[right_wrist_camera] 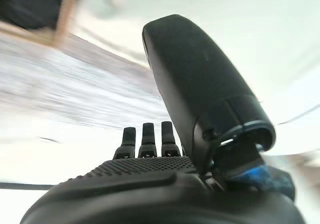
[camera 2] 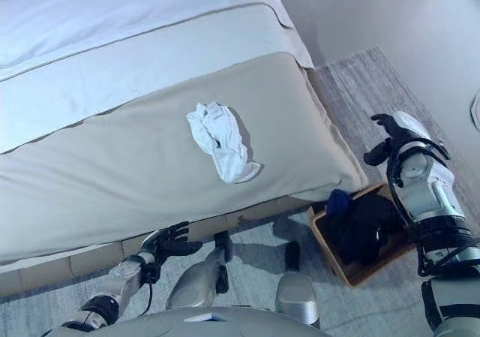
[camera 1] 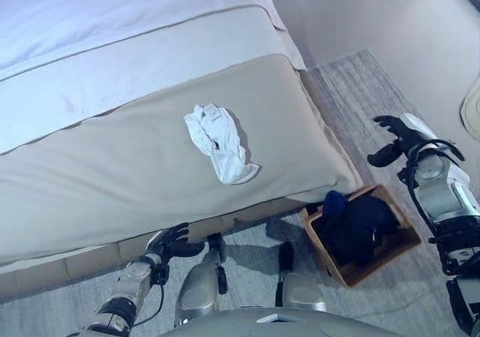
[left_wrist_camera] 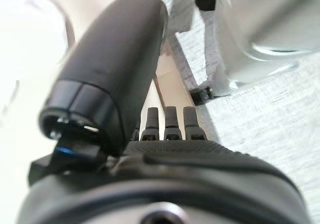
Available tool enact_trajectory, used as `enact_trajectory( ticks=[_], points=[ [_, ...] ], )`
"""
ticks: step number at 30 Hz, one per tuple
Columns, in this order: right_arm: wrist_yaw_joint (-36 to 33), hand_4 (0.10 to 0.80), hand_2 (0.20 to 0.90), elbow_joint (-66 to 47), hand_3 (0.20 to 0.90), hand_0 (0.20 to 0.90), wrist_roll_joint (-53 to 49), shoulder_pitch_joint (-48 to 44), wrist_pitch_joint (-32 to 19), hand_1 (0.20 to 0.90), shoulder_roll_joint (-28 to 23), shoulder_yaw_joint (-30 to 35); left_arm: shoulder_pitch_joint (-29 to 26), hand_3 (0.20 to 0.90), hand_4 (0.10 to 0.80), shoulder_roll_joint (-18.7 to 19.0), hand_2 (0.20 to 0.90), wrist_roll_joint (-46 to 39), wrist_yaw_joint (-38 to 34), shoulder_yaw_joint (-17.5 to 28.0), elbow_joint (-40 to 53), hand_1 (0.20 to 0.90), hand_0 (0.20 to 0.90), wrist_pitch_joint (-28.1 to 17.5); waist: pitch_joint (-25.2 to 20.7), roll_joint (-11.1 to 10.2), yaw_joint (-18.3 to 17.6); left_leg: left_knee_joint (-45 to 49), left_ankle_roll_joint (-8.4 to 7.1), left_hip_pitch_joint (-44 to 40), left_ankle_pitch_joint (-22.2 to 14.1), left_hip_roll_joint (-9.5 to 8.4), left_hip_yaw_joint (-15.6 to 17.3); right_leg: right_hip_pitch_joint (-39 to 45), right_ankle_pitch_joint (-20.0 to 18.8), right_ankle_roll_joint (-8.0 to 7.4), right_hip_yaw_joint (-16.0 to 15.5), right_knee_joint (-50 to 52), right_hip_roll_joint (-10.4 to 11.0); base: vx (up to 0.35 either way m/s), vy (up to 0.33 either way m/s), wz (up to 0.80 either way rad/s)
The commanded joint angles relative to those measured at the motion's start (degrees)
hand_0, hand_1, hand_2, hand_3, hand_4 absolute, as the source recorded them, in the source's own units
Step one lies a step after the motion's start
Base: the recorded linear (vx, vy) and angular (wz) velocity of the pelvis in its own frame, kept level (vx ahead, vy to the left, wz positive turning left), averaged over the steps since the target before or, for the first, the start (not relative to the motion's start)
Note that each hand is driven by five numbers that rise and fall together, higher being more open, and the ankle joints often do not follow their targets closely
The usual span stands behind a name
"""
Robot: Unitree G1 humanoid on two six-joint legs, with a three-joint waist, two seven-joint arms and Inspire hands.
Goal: Pick up the clothes from the bed and place them into the basket
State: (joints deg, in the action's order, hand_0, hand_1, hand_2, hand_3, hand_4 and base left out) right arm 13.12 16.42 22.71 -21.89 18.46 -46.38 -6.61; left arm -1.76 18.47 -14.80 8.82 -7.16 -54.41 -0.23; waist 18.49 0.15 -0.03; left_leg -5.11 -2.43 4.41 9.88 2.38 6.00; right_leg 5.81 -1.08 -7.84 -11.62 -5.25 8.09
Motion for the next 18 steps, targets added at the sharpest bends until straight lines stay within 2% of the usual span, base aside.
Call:
enact_trajectory(
  ticks=[1, 4, 7, 9, 11, 14, 16, 17, 18],
  points=[
    [0.18, 0.800, 0.900, -2.58, 0.900, 0.900, 2.19, -5.28, -4.98, 0.900, -2.29, -4.92, 3.74, 0.900, 0.800, 1.66, 0.900, -0.43, -0.35, -0.13, -3.47, 0.900, 0.900, -1.83, -5.79, -2.55, 4.84, 0.11, 1.97, -6.58, -10.29, -2.76, -0.09, -4.49, 1.46, 2.98, -4.34, 5.89, -1.02, 0.139, 0.190, 0.39],
    [-2.04, 0.800, 0.900, 1.58, 0.900, 0.900, 4.40, -9.84, -6.38, 0.900, 1.45, -9.64, 3.41, 0.900, 0.800, 1.94, 0.900, -0.94, -0.16, -0.73, -4.62, 0.900, 0.900, -2.58, -4.64, -2.80, 8.32, 1.43, 2.99, -5.53, -10.29, -3.53, -2.39, -4.38, 2.12, 2.77, -6.12, 8.19, 0.11, 0.087, 0.200, 0.44],
    [-8.15, 0.800, 0.900, 7.56, 0.900, 0.900, 7.70, -15.82, -8.61, 0.900, 4.04, -14.99, 1.76, 0.900, 0.800, 3.13, 0.900, -2.55, -0.45, -1.85, -4.34, 0.900, 0.900, -2.68, -2.56, -3.52, 11.67, 4.12, 3.89, -2.16, -10.46, -4.10, -4.72, -5.34, 1.96, 2.43, -7.77, 10.05, 1.00, -0.033, 0.092, 0.46],
    [-14.32, 0.800, 0.900, 13.13, 0.900, 0.900, 13.34, -22.03, -9.77, 0.900, 6.53, -19.31, -0.27, 0.900, 0.800, 4.27, 0.900, -4.13, -0.68, -2.94, -4.18, 0.900, 0.900, -2.78, -0.09, -4.07, 14.33, 6.18, 4.41, 0.74, -10.54, -4.59, -6.38, -6.30, 1.19, 2.33, -9.09, 11.78, 1.88, -0.067, 0.074, 0.53],
    [-16.58, 0.800, 0.900, 17.51, 0.900, 0.900, 17.47, -26.34, -8.43, 0.900, 7.92, -22.84, -1.78, 0.900, 0.800, 4.90, 0.900, -4.78, -1.14, -3.43, -3.61, 0.900, 0.900, -2.42, 1.70, -4.45, 16.52, 7.63, 4.68, 2.99, -10.65, -4.99, -7.42, -6.86, 0.75, 2.30, -9.85, 12.75, 2.43, -0.055, 0.034, 0.55],
    [-16.57, 0.800, 0.900, 26.59, 0.900, 0.900, 11.03, -30.98, -2.45, 0.900, 10.81, -26.09, -3.64, 0.900, 0.800, 6.19, 0.900, -6.28, -1.25, -4.07, -3.06, 0.900, 0.900, -2.87, 4.05, -5.01, 19.78, 8.32, 4.84, 6.58, -10.07, -5.27, -9.05, -8.17, -0.33, 2.08, -11.66, 13.33, 3.05, -0.044, -0.001, 0.52],
    [-15.69, 0.800, 0.900, 34.12, 0.900, 0.900, 5.58, -32.22, -1.78, 0.900, 12.65, -25.56, -4.48, 0.900, 0.800, 6.55, 0.900, -7.02, -1.24, -3.90, -3.06, 0.900, 0.900, -3.24, 5.25, -5.22, 21.63, 8.18, 4.93, 8.09, -9.67, -5.30, -10.10, -8.71, -0.98, 2.05, -13.01, 13.62, 3.61, 0.033, -0.020, 0.48],
    [-15.62, 0.800, 0.900, 37.25, 0.900, 0.900, 1.76, -32.48, -0.95, 0.900, 13.61, -25.00, -4.76, 0.900, 0.800, 6.93, 0.900, -7.11, -0.77, -3.29, -3.39, 0.900, 0.900, -3.49, 5.85, -5.42, 22.80, 7.72, 4.67, 7.88, -10.65, -5.16, -10.78, -8.62, -0.15, 1.58, -12.94, 14.18, 3.61, 0.082, -0.055, 0.60],
    [-16.27, 0.800, 0.900, 40.97, 0.900, 0.900, 0.57, -32.63, -1.87, 0.900, 14.31, -24.02, -5.04, 0.900, 0.800, 7.23, 0.900, -6.82, -0.41, -3.12, -3.61, 0.900, 0.900, -3.84, 6.23, -5.48, 23.60, 7.71, 4.63, 8.47, -10.47, -5.20, -11.23, -8.84, -0.12, 1.64, -13.49, 14.36, 3.76, 0.093, -0.071, 0.65]
  ],
)
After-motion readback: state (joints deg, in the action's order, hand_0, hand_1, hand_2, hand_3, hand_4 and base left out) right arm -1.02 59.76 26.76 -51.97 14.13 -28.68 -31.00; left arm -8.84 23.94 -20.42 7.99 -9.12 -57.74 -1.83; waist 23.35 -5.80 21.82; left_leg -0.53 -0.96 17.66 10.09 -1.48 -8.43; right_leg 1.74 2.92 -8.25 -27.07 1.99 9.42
